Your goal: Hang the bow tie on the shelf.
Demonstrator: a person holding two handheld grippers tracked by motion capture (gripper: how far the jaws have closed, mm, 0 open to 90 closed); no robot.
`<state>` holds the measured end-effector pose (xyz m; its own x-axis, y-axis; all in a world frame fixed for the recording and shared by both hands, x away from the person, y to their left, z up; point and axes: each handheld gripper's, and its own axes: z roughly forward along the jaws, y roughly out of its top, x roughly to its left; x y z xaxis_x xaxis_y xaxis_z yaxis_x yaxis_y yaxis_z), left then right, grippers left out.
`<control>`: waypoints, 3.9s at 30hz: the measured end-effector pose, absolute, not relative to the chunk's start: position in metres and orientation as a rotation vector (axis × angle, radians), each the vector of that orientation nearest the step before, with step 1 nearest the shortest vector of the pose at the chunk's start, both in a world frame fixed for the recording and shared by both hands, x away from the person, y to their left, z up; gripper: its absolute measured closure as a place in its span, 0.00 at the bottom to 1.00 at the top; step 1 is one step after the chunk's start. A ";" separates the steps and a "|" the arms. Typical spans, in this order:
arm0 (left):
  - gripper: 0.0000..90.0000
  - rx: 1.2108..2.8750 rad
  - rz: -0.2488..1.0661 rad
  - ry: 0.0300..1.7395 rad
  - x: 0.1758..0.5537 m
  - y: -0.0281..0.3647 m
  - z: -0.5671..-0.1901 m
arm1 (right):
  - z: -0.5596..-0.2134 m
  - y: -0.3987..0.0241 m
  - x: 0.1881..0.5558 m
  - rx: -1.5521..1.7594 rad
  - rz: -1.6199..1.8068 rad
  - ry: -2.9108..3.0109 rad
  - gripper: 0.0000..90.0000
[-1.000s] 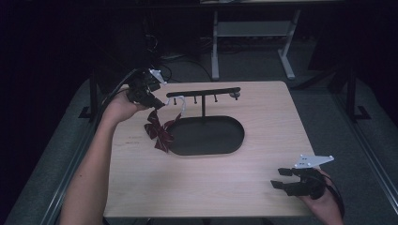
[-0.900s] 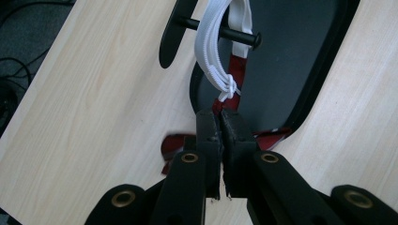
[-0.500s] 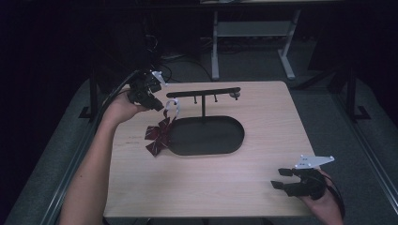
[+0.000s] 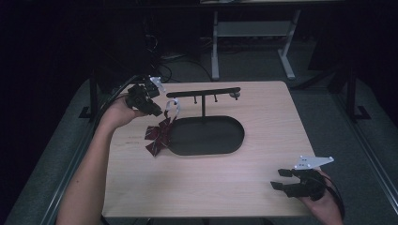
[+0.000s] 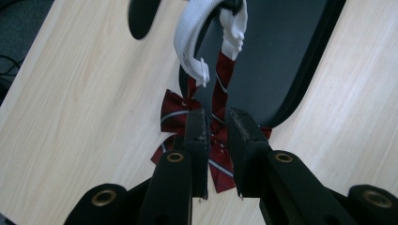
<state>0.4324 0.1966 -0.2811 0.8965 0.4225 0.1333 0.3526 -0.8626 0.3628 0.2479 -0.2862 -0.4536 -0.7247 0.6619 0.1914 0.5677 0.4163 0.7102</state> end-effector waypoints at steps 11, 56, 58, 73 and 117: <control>0.86 2.713 0.271 0.545 0.425 0.196 -0.287 | -0.454 -0.287 0.248 1.106 1.203 2.538 0.41; 0.77 2.687 0.238 0.520 0.398 0.211 -0.308 | -0.454 -0.286 0.246 1.117 1.186 2.524 0.41; 0.77 2.685 0.237 0.519 0.396 0.211 -0.309 | -0.454 -0.287 0.246 1.117 1.185 2.523 0.41; 0.76 2.687 0.235 0.496 0.386 0.209 -0.313 | -0.453 -0.289 0.245 1.108 1.189 2.510 0.41; 0.68 2.666 0.211 0.498 0.360 0.223 -0.339 | -0.453 -0.290 0.245 1.114 1.179 2.508 0.41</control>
<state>0.3601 0.2229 -0.3395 0.9243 0.3751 0.0705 0.3117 -0.8484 0.4278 0.2447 -0.2895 -0.4527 -0.7113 0.6836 0.1636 0.5620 0.4135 0.7164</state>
